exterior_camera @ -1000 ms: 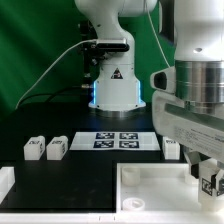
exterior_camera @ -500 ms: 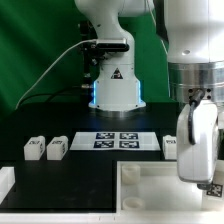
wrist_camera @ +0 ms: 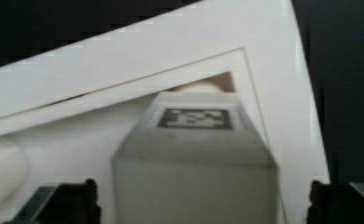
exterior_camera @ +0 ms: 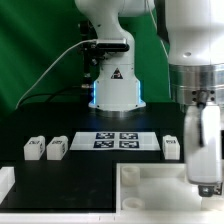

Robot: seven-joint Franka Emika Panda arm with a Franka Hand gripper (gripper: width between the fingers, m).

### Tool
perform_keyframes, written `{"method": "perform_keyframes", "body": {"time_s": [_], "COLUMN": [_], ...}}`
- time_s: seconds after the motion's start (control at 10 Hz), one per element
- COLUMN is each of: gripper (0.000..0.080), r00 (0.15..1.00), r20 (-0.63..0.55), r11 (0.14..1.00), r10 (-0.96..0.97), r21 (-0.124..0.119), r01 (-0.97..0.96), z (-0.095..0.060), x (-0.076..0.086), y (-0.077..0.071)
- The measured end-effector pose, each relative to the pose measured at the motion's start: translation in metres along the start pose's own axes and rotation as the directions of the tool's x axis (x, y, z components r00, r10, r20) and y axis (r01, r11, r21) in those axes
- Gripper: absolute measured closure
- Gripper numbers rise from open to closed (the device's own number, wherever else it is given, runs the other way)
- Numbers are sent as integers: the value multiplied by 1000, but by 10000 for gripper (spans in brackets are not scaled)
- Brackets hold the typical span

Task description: Assemble one leg

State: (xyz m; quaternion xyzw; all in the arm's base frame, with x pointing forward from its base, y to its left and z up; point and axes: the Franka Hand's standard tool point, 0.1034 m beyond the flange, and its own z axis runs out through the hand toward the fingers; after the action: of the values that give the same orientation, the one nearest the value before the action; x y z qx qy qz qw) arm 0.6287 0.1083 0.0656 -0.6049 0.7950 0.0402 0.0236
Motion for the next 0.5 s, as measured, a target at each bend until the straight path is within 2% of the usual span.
{"method": "perform_keyframes", "body": {"time_s": [0.1, 0.3, 0.4, 0.5], "gripper": [170, 156, 156, 151], "r00": [992, 912, 832, 785], "r20": [-3, -6, -15, -16], "r11": [992, 912, 832, 785], "r10": [-125, -410, -555, -619], "r21": [8, 6, -10, -14], "r01": [125, 410, 555, 619], "z": [6, 7, 9, 10], "x": [-5, -12, -13, -12], "y": [9, 21, 29, 29]}}
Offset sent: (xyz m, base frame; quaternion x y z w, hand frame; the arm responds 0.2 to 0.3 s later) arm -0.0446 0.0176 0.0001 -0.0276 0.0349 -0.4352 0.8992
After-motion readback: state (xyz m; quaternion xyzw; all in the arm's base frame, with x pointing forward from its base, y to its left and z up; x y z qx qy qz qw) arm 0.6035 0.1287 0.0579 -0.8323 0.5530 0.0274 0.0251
